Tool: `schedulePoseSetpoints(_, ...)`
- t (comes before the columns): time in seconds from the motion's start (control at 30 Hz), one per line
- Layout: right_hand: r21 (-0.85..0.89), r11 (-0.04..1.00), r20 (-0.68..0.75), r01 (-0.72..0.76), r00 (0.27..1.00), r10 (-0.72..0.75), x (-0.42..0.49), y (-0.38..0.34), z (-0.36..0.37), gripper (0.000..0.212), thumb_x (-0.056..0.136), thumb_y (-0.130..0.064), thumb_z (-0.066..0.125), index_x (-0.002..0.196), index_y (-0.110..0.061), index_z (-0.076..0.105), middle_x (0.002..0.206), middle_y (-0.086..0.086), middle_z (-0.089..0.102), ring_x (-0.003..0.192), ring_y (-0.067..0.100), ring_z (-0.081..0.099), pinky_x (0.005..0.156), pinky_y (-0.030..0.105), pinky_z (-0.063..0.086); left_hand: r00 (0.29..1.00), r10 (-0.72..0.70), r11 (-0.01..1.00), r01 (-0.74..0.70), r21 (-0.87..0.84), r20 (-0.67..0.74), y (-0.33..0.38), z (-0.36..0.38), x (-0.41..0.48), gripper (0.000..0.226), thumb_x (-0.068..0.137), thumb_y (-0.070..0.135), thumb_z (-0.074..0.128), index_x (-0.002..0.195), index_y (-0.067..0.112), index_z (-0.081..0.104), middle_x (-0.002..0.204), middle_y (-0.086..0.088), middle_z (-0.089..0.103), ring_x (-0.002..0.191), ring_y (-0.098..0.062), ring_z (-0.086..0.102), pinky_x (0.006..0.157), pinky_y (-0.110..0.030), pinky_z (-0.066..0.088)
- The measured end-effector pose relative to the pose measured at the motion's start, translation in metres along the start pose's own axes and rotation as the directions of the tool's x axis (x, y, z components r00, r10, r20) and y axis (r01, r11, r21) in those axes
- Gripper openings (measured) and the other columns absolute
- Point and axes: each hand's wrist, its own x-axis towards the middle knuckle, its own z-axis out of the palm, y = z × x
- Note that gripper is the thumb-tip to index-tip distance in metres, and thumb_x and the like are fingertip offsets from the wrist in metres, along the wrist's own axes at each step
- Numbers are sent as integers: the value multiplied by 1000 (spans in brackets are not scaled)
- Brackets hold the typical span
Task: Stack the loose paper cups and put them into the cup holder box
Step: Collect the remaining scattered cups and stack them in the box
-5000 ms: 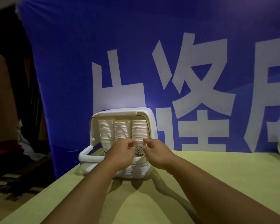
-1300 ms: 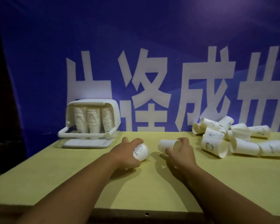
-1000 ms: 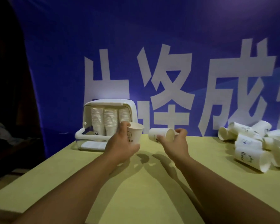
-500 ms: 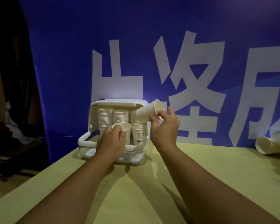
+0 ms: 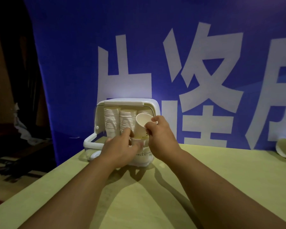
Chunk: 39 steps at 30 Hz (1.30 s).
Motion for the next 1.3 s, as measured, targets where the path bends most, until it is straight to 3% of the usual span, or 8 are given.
schedulePoseSetpoints(0.1,46,999,-1,-9,1000,9,1,-2,-1,26,95,-17,64,119,-25,63,153,-3,28,128,21,46,99,27,45,1000,-15,997,13,-72,-28,2,-3,-4,65,85,66,61,131,52,18,126,8,65,115,-24,63,93,-53,55)
schedulePoseSetpoints(0.2,147,987,-12,-64,998,67,1,0,0,31,96,-23,63,127,-27,59,142,-5,45,117,15,55,87,20,41,998,-14,991,6,-136,-59,0,-5,-6,81,87,59,63,144,54,6,134,7,61,119,-26,61,97,-55,53)
schedulePoseSetpoints(0.4,57,994,116,-97,989,90,-2,15,18,22,100,-28,55,112,-19,72,106,0,71,89,14,64,76,17,47,995,13,997,-20,-71,-98,2,0,-5,35,99,48,51,129,34,62,122,6,67,106,-16,62,94,-47,55)
schedulePoseSetpoints(0.57,75,995,97,-67,993,59,-4,20,23,24,100,-28,56,117,-21,71,113,-3,70,93,11,61,70,10,40,996,7,998,-13,-66,-86,0,2,-4,41,99,49,51,135,32,60,132,7,63,115,-19,59,99,-49,52)
schedulePoseSetpoints(0.67,146,984,28,-100,995,97,-8,21,16,28,96,-28,62,124,-27,66,123,-10,64,105,11,61,80,14,42,991,25,996,-36,-82,-132,0,0,-8,35,99,46,53,130,33,61,128,9,61,112,-17,58,96,-48,53)
schedulePoseSetpoints(0.83,135,967,-13,-218,975,221,-25,35,-11,11,94,-29,64,102,-25,70,89,-10,68,78,8,64,77,30,59,926,158,985,-122,123,-343,32,-8,-27,5,93,33,62,96,29,63,100,11,58,93,-12,55,75,-29,49)
schedulePoseSetpoints(0.93,102,953,-24,-287,957,291,-48,49,-38,7,94,-29,64,93,-24,69,80,-10,65,73,8,63,76,28,58,952,189,978,-161,134,-242,63,-8,-43,10,93,33,59,85,29,61,81,12,61,74,-8,55,62,-25,45)
schedulePoseSetpoints(1.3,-88,870,-193,-485,865,462,-177,121,-184,4,91,-26,66,94,-24,69,83,-12,65,74,5,60,65,18,49,959,279,960,-279,-11,58,195,51,-104,11,89,32,59,79,30,63,77,12,64,73,-9,60,68,-33,58)
